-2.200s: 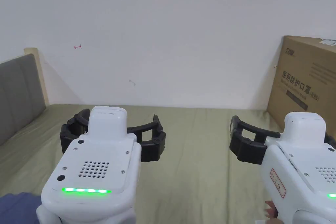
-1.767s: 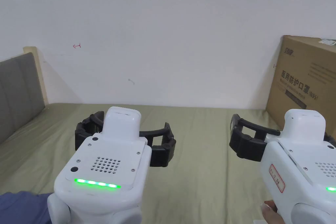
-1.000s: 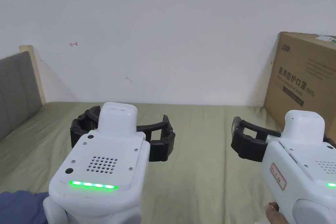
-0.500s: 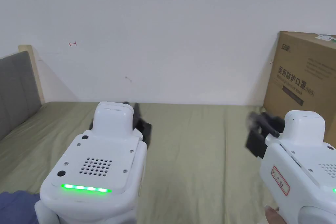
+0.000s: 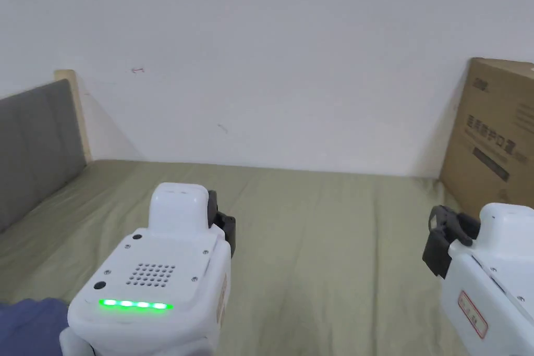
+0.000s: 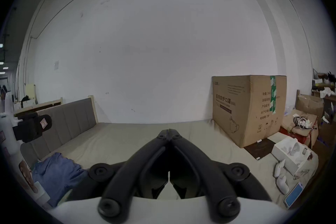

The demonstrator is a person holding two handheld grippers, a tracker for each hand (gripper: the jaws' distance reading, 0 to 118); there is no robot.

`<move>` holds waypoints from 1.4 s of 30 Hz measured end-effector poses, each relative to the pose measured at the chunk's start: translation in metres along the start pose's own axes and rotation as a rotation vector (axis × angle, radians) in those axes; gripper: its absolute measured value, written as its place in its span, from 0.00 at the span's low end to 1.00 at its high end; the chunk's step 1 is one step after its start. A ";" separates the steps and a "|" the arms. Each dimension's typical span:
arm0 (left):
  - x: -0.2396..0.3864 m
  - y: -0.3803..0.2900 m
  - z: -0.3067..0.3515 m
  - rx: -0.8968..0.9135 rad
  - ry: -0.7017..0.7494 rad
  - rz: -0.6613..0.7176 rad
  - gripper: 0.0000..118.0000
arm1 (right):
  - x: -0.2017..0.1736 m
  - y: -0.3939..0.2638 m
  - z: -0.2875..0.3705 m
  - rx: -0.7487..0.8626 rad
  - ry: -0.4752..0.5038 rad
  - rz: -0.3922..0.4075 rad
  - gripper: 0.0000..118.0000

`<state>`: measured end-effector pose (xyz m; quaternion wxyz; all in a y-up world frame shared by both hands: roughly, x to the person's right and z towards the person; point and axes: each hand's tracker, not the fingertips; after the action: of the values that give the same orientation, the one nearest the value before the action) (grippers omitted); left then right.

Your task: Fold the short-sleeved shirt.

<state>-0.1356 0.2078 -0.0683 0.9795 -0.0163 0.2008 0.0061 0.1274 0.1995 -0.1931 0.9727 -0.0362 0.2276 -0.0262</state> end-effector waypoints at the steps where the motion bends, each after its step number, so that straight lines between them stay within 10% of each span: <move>1: -0.010 -0.002 0.003 -0.003 0.014 0.001 0.00 | -0.010 -0.002 -0.005 -0.001 0.025 0.005 0.00; 11: -0.136 -0.005 0.071 0.004 0.441 -0.139 0.00 | -0.160 -0.012 -0.029 -0.083 0.476 0.027 0.00; 19: -0.180 -0.017 0.067 -0.094 0.486 -0.049 0.00 | -0.163 -0.018 -0.042 -0.152 0.516 0.033 0.00; 32: -0.395 -0.179 -0.054 -1.032 0.401 0.457 0.01 | -0.149 -0.067 -0.088 -0.359 0.468 0.052 0.00; 33: -0.399 -0.192 -0.060 -1.051 0.394 0.447 0.12 | -0.150 -0.072 -0.093 -0.379 0.468 0.049 0.00; 35: -0.402 -0.211 -0.076 -1.089 0.397 0.430 0.78 | -0.156 -0.081 -0.098 -0.419 0.472 0.043 0.00; 36: -0.403 -0.222 -0.085 -1.097 0.389 0.433 0.93 | -0.157 -0.085 -0.101 -0.435 0.476 0.045 0.00; 42: -0.392 -0.271 -0.122 -1.158 0.301 0.359 0.96 | -0.167 -0.104 -0.108 -0.493 0.496 0.109 0.00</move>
<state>-0.5386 -0.0697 -0.0181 0.7564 -0.5112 0.3004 0.2761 -0.0738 0.1011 -0.2070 0.8499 -0.2505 0.4578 0.0733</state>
